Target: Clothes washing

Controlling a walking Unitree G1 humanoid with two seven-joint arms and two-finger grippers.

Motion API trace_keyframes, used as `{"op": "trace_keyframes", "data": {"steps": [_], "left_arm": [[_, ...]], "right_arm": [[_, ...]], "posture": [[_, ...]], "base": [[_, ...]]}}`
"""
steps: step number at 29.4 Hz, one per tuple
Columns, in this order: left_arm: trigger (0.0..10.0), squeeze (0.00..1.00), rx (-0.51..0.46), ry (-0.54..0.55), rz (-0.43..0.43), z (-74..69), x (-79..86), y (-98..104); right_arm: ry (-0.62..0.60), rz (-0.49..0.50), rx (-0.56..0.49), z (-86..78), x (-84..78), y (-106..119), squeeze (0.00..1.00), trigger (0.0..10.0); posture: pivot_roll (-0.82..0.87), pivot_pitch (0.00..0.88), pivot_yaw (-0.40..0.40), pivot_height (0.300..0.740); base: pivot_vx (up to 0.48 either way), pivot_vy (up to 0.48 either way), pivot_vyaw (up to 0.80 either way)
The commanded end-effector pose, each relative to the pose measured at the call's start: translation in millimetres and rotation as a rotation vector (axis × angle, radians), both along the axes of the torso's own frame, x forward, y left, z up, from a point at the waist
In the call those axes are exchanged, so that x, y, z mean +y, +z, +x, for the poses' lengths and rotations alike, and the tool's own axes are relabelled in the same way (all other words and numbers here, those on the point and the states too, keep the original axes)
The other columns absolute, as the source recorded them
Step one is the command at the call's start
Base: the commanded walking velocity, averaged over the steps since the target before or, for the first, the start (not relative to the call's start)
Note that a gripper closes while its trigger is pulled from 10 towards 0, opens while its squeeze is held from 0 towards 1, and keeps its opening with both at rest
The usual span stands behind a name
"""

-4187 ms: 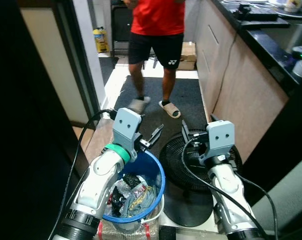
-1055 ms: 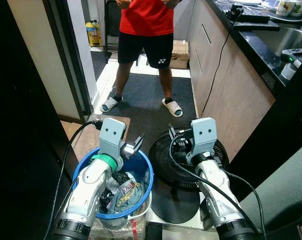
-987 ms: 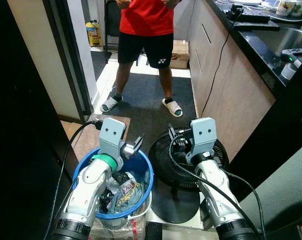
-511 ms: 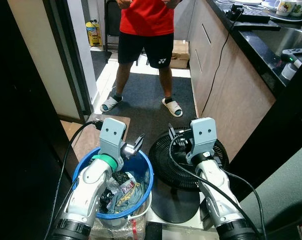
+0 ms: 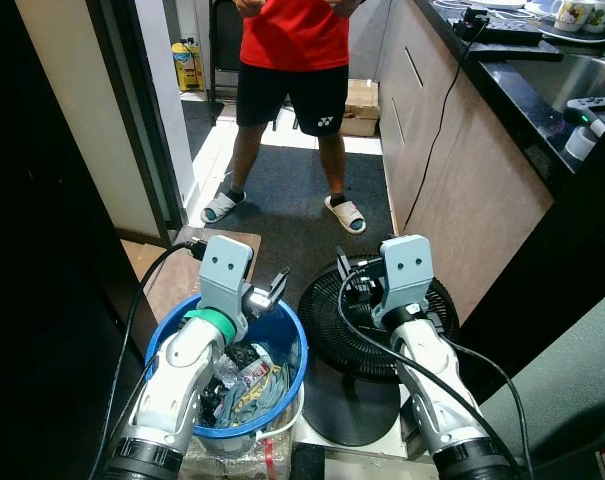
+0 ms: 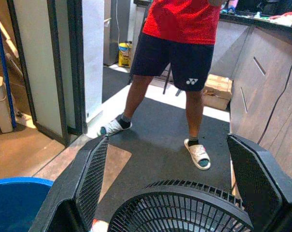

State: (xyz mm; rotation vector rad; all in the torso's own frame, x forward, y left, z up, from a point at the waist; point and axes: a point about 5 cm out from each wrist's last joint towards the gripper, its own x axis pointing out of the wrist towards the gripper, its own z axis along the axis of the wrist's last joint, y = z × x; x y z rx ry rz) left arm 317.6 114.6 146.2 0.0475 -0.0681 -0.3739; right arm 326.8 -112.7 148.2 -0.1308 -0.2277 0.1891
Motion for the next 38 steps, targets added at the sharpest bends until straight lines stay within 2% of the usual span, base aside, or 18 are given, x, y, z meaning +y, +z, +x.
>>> {"op": "trace_keyframes", "data": {"steps": [1,9,26,38], "left_arm": [[10.0,0.0,0.024,0.0,0.01,-1.5,-0.9,-5.7],[10.0,0.0,0.027,0.001,0.009,-2.4,-1.3,-6.7],[10.0,0.0,0.028,-0.001,0.008,-3.0,-2.1,-7.4],[10.0,0.0,0.029,-0.004,0.011,-3.2,-2.6,-8.3]], "right_arm": [[0.0,-0.004,0.014,-0.3,-0.2,-3.2,0.0,10.0],[0.004,-0.004,0.016,-0.6,0.1,-3.3,0.0,10.0],[0.005,-0.004,0.014,-1.0,-0.5,-2.9,0.0,10.0],[0.011,-0.007,0.012,-1.1,0.2,-2.7,0.0,10.0]], "posture": [[0.08,0.035,0.001,0.725],[0.08,0.04,0.0,0.695],[0.07,0.037,-0.002,0.66],[0.07,0.033,-0.002,0.615]], "base": [[0.0,0.0,0.0],[0.0,0.0,0.0],[0.0,0.0,0.0],[0.0,0.0,0.0]]}}
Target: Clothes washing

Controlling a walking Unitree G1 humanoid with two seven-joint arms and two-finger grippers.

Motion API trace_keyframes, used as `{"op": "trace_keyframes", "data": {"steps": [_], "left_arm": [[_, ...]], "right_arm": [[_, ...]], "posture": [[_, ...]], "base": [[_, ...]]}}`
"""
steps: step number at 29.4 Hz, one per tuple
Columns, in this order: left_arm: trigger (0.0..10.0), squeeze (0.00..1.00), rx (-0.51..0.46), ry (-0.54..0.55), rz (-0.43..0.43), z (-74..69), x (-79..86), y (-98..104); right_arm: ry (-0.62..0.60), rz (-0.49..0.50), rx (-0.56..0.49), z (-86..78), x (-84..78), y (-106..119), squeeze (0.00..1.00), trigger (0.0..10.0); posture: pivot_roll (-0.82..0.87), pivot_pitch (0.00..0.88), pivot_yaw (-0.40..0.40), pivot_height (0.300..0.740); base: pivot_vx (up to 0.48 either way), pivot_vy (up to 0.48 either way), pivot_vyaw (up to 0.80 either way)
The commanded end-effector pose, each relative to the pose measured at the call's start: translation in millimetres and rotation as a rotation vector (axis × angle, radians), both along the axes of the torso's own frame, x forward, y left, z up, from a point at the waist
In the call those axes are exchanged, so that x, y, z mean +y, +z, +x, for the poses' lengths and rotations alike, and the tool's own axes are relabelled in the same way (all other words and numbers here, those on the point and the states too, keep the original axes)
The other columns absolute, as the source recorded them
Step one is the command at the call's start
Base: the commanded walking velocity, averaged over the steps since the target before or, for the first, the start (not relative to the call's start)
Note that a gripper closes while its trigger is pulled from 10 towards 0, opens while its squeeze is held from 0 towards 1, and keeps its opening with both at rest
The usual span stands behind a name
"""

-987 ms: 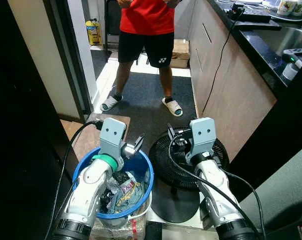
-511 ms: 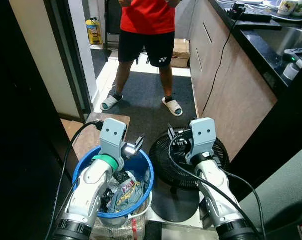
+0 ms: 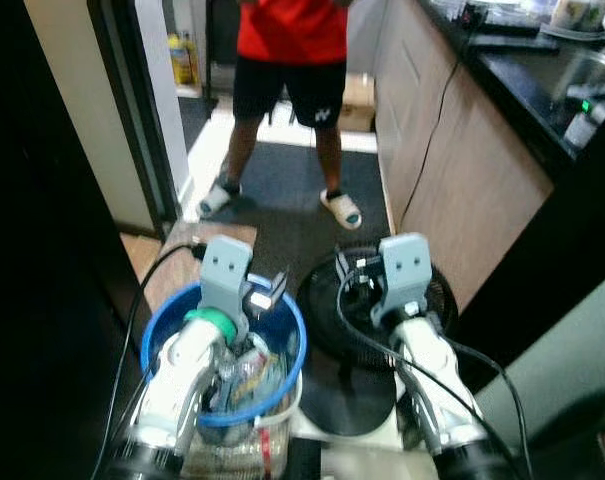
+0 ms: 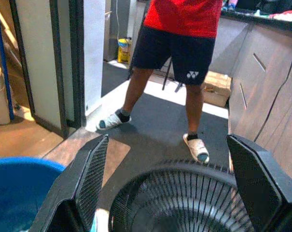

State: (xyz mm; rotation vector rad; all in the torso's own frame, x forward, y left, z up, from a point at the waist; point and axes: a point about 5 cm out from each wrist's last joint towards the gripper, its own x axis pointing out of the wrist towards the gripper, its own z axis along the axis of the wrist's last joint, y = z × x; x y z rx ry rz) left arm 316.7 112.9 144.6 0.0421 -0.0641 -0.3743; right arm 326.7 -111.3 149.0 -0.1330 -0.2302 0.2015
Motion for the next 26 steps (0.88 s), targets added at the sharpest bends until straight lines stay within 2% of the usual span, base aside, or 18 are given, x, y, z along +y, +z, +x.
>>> {"op": "trace_keyframes", "data": {"steps": [1,11,13,16,20,26], "left_arm": [[10.0,0.0,0.024,-0.004,0.016,-2.3,-0.9,-6.7],[10.0,0.0,0.025,-0.005,0.017,-2.4,-1.3,-6.3],[10.0,0.0,0.033,0.009,-0.022,-0.6,-0.2,-2.2],[10.0,0.0,0.033,0.009,-0.022,-0.6,-0.2,-2.2],[10.0,0.0,0.009,0.021,-0.065,4.9,1.3,11.9],[10.0,0.0,0.0,0.028,-0.061,6.2,2.9,13.9]], "right_arm": [[-0.002,-0.003,0.014,-1.1,-1.1,-3.5,0.0,10.0],[-0.002,-0.008,-0.008,0.2,-3.5,3.2,0.0,10.0],[-0.013,0.008,-0.069,4.7,-10.4,24.0,0.0,10.0],[-0.013,0.008,-0.069,4.7,-10.4,24.0,0.0,10.0],[-0.009,0.022,-0.147,8.7,-14.4,50.2,0.0,10.0],[0.011,0.02,-0.156,8.5,-9.6,52.5,0.0,10.0]], "posture": [[0.07,0.033,-0.002,0.615],[0.08,0.038,0.0,0.58],[0.07,0.045,0.003,0.57],[0.07,0.045,0.003,0.57],[0.07,0.045,0.0,0.555],[0.07,0.045,0.0,0.545]], "base": [[0.0,0.0,0.0],[0.0,0.0,0.0],[0.0,0.0,0.0],[0.0,0.0,0.0],[0.0,0.0,0.0],[0.0,0.0,0.0]]}}
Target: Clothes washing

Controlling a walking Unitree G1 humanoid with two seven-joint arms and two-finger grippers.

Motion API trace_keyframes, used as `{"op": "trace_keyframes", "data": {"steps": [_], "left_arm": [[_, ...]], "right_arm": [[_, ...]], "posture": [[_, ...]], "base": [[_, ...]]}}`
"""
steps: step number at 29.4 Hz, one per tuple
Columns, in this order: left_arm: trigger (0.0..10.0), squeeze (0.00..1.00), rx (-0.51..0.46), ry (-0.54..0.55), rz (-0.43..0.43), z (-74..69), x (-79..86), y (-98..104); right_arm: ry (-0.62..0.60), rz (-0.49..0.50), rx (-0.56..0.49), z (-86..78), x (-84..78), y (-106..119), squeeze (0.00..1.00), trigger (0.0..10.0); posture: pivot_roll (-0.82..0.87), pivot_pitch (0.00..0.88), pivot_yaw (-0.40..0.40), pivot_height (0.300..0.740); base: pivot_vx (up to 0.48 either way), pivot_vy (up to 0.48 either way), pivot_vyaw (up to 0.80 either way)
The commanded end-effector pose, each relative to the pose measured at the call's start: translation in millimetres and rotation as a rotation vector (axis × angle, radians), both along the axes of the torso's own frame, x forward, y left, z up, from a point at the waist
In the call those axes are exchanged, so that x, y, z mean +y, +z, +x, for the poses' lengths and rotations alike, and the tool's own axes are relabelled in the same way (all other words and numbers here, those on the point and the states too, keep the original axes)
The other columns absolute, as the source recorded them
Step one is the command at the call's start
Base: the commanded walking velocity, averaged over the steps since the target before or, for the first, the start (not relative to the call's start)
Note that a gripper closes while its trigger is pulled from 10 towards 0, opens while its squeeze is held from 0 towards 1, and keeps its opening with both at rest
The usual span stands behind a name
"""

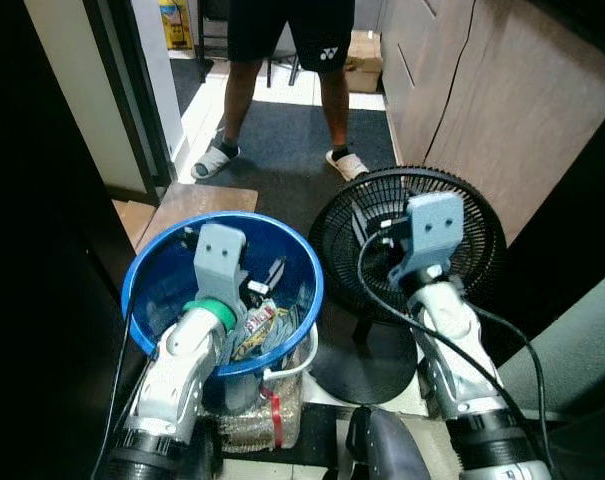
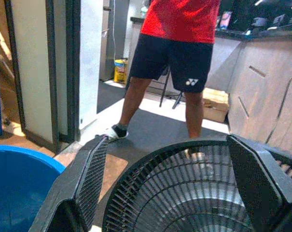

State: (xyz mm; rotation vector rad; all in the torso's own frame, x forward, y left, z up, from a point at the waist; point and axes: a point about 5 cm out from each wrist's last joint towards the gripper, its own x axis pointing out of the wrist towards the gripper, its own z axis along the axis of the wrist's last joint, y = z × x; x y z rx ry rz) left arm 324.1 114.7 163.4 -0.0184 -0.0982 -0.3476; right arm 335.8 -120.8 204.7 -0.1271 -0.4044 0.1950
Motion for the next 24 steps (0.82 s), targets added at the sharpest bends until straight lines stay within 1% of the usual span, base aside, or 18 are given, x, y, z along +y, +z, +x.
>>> {"op": "trace_keyframes", "data": {"steps": [1,4,14,19,24], "left_arm": [[10.0,0.0,0.023,0.003,0.005,-1.3,1.0,-4.9],[10.0,0.0,0.019,0.022,0.002,-1.6,3.7,-4.1],[10.0,0.0,0.021,0.032,0.0,-2.0,4.7,-2.5],[10.0,0.0,0.03,0.032,0.002,-2.8,4.3,-4.2],[10.0,0.0,0.032,0.032,0.003,-3.1,4.1,-4.8]], "right_arm": [[0.004,-0.003,0.017,-0.6,-0.2,-3.2,0.0,10.0],[0.044,-0.004,0.018,-1.7,8.3,-2.8,0.0,10.0],[0.064,0.004,0.016,-0.8,9.8,2.3,0.0,10.0],[0.07,0.004,0.03,-2.0,11.1,-1.0,0.0,10.0],[0.072,0.003,0.036,-2.6,11.2,-2.7,0.0,10.0]], "posture": [[0.07,0.045,0.0,0.545],[0.09,0.047,-0.015,0.53],[0.09,0.048,-0.018,0.505],[0.1,0.051,-0.015,0.48],[0.09,0.054,-0.014,0.47]], "base": [[0.0,0.0,0.0],[0.0,0.0,0.0],[0.0,0.0,0.0],[0.0,0.0,0.0],[0.0,0.0,0.0]]}}
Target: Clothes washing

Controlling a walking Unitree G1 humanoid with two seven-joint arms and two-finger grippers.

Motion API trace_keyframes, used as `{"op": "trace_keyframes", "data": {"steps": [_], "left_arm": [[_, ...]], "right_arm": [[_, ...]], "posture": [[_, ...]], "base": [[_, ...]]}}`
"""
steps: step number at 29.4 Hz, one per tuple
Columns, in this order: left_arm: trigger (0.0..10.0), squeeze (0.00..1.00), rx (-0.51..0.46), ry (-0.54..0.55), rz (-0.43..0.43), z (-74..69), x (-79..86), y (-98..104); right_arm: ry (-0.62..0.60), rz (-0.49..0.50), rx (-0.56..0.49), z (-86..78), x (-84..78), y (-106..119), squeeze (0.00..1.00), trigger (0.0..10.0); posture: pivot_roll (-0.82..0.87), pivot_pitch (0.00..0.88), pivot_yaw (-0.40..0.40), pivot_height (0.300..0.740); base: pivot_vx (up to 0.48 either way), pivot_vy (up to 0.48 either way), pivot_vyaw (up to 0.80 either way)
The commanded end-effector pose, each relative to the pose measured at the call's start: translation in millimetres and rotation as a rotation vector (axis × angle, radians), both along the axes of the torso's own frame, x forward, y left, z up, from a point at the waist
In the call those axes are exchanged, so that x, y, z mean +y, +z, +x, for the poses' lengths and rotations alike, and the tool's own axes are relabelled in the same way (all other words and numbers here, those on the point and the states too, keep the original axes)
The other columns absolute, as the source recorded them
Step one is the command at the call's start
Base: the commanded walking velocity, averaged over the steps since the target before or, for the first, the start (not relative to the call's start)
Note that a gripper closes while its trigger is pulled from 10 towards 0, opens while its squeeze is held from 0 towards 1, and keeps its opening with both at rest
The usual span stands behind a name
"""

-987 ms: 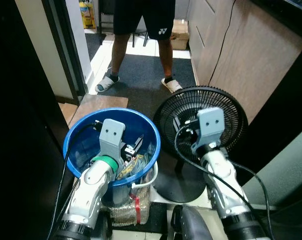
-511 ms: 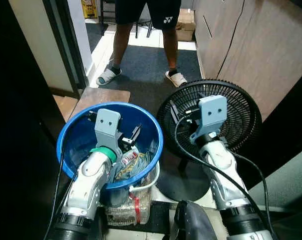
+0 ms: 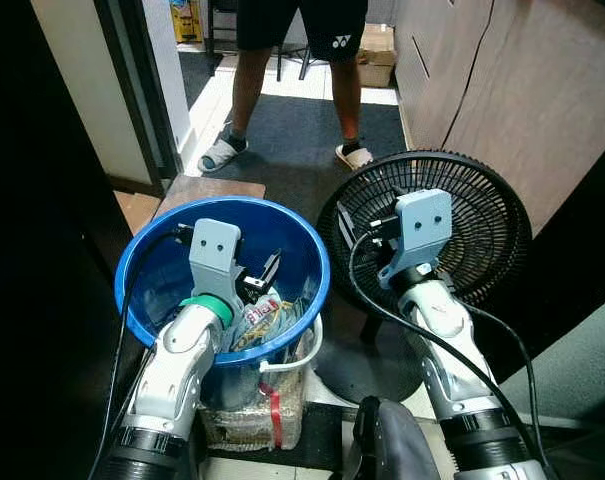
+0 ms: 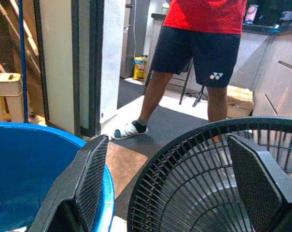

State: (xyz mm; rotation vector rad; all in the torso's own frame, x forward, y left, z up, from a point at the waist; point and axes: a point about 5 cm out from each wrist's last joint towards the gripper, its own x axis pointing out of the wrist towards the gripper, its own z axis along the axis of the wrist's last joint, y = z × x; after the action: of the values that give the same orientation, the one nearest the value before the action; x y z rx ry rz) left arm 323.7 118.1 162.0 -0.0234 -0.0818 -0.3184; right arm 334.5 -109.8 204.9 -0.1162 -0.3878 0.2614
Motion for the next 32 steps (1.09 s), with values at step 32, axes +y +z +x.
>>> {"op": "trace_keyframes", "data": {"steps": [32], "left_arm": [[10.0,0.0,0.013,-0.01,-0.003,-2.5,-7.6,0.7]], "right_arm": [[0.066,-0.019,0.032,-4.7,6.4,-6.8,0.0,10.0]], "posture": [[0.1,0.052,-0.015,0.36]], "base": [[0.0,0.0,0.0]]}}
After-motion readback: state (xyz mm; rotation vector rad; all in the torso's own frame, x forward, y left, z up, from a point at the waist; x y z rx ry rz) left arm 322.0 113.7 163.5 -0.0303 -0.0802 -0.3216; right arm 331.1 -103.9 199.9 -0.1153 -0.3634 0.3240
